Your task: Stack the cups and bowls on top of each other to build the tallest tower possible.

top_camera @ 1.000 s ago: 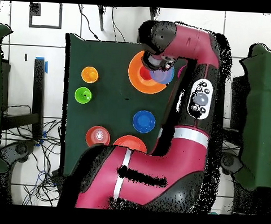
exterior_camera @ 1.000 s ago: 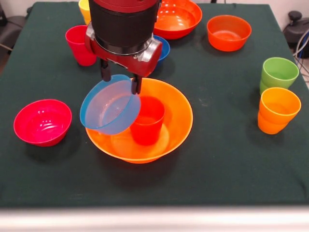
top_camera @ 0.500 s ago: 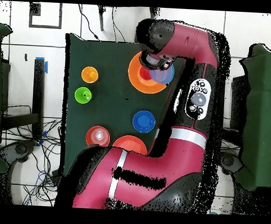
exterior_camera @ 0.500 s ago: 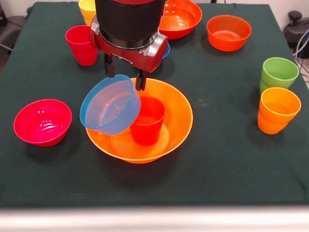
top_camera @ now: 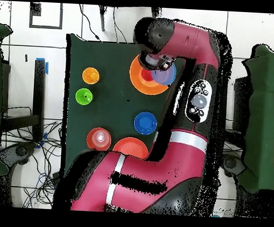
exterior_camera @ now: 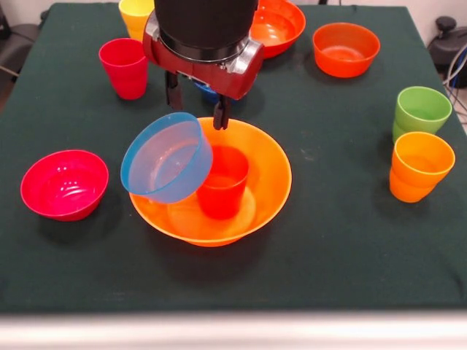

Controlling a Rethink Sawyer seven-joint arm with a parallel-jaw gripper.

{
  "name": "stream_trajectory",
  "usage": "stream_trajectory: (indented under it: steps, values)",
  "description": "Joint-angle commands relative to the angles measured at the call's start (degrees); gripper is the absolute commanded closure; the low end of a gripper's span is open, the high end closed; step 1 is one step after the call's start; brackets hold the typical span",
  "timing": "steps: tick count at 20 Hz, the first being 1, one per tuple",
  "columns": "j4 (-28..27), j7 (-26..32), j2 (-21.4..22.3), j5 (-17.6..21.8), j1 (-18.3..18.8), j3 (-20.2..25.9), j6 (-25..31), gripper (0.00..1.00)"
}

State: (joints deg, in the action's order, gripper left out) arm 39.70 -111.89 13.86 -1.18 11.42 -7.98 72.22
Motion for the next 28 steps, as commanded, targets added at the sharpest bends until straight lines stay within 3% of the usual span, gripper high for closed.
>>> stream_trajectory:
  steps: [1, 3, 5, 7, 8, 9, 11, 19, 22, 24, 25, 26, 28]
  values:
    - [6.8, -7.4, 0.1, 0.0, -0.6, 2.4, -3.0, 0.0]
    - [8.7, -6.4, 1.0, 0.2, 0.1, 2.3, -4.4, 0.0]
    - [5.5, -7.5, -1.4, 0.3, -0.9, 2.6, -4.1, 0.0]
    - [8.1, -6.4, 0.3, 0.4, 0.1, 2.4, -5.8, 0.0]
    - [4.3, -7.4, -2.3, 0.5, -0.8, 2.6, -4.7, 0.0]
    - [4.0, -7.5, -2.6, 0.5, -0.9, 2.7, -4.7, 0.0]
    - [7.8, -7.0, -0.8, 0.5, -0.8, 2.6, -6.9, 0.0]
    - [-0.7, -6.9, -5.7, 0.3, -0.5, 2.9, -4.3, 0.0]
    - [6.9, -6.3, -1.5, 0.2, -0.4, 2.6, -7.8, 0.0]
    - [6.4, -6.8, -2.4, 0.2, -0.7, 2.8, -8.5, 0.0]
    - [2.2, -7.0, -4.8, 0.2, -0.7, 2.9, -6.7, 0.0]
    - [1.4, -7.0, -5.3, 0.2, -0.7, 3.0, -6.6, 0.0]
    - [8.2, -6.4, -1.3, 0.1, -0.5, 2.7, -9.6, 0.0]
